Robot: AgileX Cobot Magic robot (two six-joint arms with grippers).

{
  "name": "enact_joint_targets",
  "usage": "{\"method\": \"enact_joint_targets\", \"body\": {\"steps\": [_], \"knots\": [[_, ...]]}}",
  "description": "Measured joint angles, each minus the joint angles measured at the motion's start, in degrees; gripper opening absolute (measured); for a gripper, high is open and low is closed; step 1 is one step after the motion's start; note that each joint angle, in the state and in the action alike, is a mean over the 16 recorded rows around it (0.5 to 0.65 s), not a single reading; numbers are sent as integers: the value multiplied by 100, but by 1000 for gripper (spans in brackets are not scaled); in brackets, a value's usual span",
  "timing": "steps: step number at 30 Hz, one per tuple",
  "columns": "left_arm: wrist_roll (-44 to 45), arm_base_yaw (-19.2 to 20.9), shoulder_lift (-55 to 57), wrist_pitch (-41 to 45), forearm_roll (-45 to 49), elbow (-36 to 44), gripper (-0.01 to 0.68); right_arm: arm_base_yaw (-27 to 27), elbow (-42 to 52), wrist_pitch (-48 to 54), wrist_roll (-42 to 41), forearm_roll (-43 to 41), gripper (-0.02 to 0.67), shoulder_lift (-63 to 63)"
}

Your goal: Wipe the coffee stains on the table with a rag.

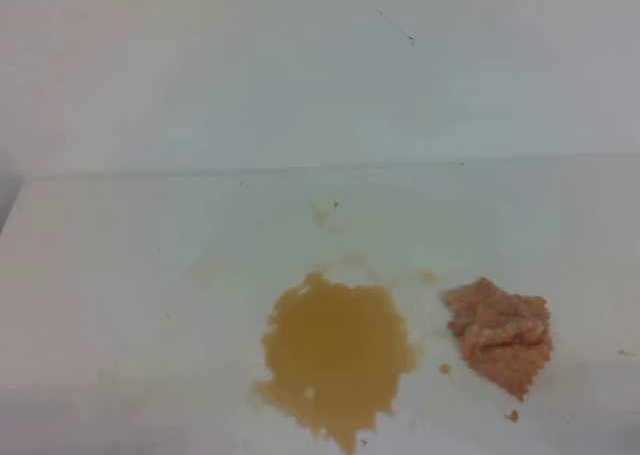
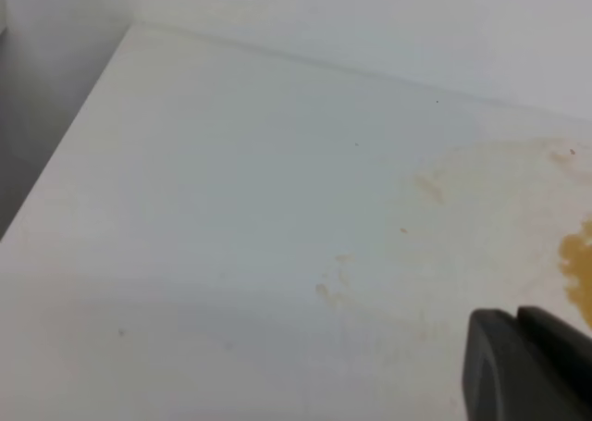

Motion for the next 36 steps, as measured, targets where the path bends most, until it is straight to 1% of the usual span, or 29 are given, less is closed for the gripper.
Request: {"method": "enact_joint_targets", "body": {"steps": [36], "knots": [[0, 0, 0, 0, 0, 0, -3, 0, 39, 0, 0, 0, -3, 0]]}}
